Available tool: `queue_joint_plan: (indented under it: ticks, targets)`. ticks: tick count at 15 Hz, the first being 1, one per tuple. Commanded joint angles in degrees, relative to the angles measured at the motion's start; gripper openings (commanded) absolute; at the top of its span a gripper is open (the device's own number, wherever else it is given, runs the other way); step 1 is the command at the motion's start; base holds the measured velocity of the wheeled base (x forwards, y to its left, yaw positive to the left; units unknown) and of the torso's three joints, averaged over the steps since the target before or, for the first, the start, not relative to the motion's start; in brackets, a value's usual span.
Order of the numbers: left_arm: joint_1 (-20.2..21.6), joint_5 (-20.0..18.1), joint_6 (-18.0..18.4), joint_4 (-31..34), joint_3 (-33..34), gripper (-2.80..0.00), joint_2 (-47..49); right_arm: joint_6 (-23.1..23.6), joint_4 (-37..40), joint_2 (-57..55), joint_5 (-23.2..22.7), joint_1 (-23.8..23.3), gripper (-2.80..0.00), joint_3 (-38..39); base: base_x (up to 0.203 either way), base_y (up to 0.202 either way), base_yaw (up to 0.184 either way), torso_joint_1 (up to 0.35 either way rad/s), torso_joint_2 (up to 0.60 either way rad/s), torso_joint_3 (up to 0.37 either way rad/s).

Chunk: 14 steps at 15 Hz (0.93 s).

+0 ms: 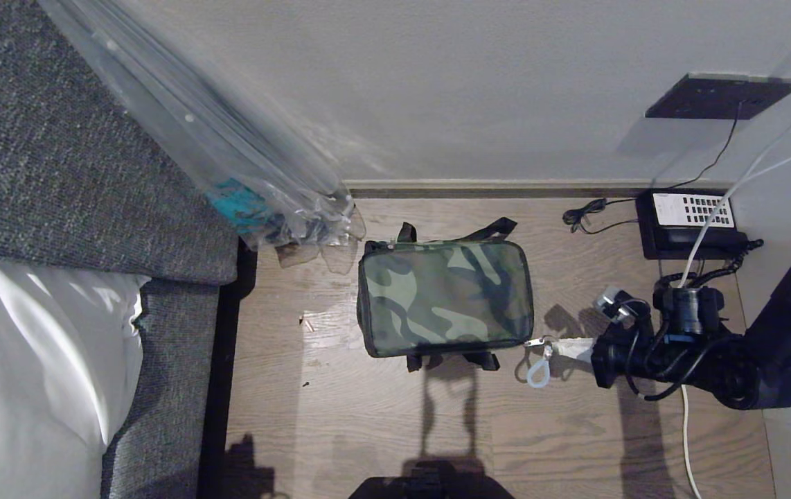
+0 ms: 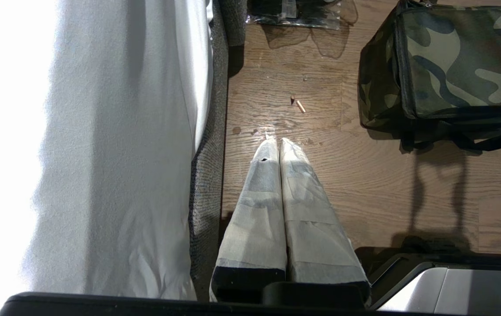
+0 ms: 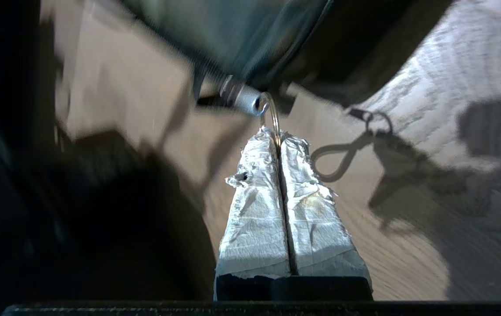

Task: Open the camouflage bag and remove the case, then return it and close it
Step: Open the top of the storage box

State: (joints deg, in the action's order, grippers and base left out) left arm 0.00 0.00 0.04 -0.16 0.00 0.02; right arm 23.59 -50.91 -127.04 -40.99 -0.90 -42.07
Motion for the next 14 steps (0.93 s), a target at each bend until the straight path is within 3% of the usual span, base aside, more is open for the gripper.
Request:
queue_joint_plan:
  ticks: [1, 4, 14]
  targets:
    - [0.00, 0.00, 0.04, -0.02, 0.00, -2.80, -0.02, -5.10, -2.24, 0.64, 1.49, 1.91, -2.80, -0.34, 0.000, 0.000, 0.000, 0.000, 0.00, 0.000]
    - [0.08, 0.00, -0.03, -0.02, 0.00, -2.80, -0.02, -12.72, -4.72, 1.28, 6.75, 5.35, -2.80, -1.00, 0.000, 0.000, 0.000, 0.000, 0.00, 0.000]
    - [0.00, 0.00, -0.04, -0.02, 0.00, -2.80, -0.02, -15.04, -6.66, 7.95, 8.03, 5.65, -2.80, 5.32, 0.000, 0.000, 0.000, 0.000, 0.00, 0.000]
